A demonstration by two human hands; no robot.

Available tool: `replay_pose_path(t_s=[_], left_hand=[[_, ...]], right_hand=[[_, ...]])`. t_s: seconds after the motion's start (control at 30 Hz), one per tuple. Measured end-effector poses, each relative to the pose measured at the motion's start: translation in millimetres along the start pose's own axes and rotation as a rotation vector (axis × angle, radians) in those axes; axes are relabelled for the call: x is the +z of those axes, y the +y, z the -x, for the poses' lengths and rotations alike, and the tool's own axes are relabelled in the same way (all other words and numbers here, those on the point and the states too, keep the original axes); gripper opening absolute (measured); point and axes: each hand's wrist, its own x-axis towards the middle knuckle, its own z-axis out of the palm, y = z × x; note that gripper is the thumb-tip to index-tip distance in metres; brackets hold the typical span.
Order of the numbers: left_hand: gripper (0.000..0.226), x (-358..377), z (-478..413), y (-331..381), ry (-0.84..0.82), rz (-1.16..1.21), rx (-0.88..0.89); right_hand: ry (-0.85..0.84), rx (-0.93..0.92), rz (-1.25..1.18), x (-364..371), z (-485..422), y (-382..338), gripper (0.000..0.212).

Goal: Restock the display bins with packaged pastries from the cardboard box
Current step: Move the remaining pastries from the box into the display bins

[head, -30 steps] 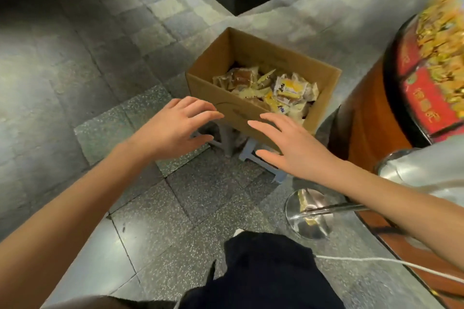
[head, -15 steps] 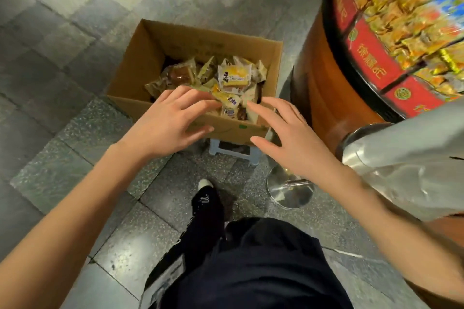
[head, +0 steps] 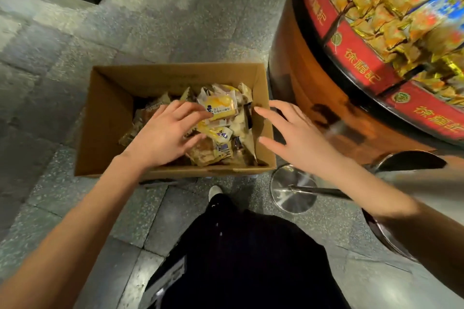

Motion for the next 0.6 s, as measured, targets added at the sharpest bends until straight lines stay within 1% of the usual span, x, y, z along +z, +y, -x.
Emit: replay_pose_path(t_s=[0.2,0.37,0.47,0.6], left_hand=[[0.044,9.8,-43.5,-72.2,-0.055,0.005,0.050],[0.046,23.1,-63.5,-111.2,-0.104,0.018,0.073],[0.046,38.8,-69.3,-129.3,-0.146,0.042,0.055],[0.044,73.6,-73.4,-151.0,-0.184,0.055,0.075]], right_hand=[[-0.048,0.030,0.123,-9.5,-73.2,15.4,0.064],[-0.082,0.062,0.131,-5.2,-128.2,19.0,0.064],[-0.158,-0.006,0.163,11.6,-159.4,17.0,0.066],[-0.236,-0.131,0.245,40.0,-195.8,28.4,0.068]])
